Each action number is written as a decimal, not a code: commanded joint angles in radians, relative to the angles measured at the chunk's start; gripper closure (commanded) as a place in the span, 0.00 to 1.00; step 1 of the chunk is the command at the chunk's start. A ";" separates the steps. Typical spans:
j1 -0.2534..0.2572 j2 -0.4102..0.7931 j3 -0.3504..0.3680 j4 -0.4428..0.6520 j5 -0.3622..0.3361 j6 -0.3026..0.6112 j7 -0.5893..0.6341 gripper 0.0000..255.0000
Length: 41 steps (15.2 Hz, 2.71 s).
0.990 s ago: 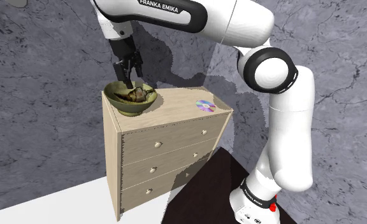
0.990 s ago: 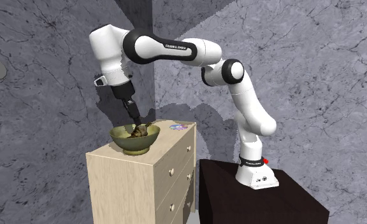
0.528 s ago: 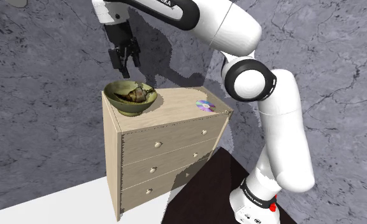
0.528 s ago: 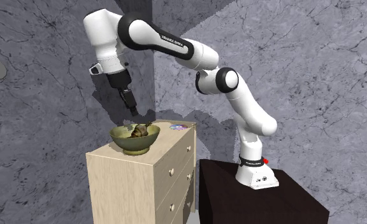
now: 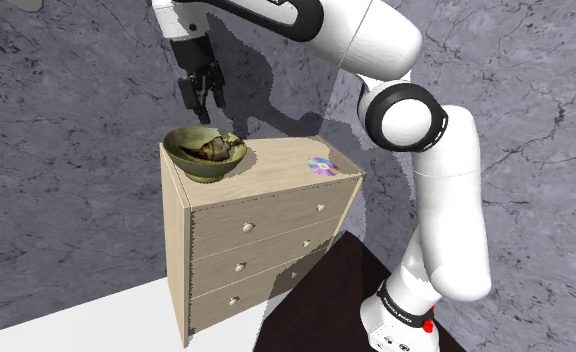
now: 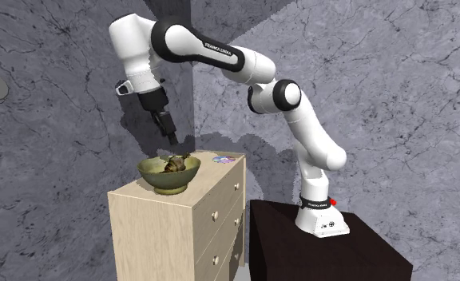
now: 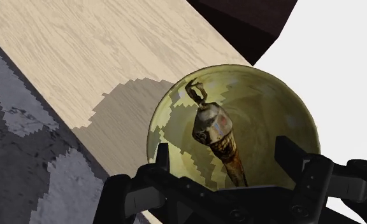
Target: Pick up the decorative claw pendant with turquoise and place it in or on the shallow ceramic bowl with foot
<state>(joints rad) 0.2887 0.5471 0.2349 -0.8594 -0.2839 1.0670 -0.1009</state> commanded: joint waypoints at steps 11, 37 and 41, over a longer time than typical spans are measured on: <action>-0.269 -0.490 0.066 -0.955 0.313 0.840 -0.435 0.00; -0.269 -0.495 0.067 -0.853 0.313 0.734 -0.432 1.00; -0.269 -0.492 0.067 -0.795 0.312 0.679 -0.429 1.00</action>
<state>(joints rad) 0.0205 0.0565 0.3023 -1.6661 0.0275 1.7592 -0.5292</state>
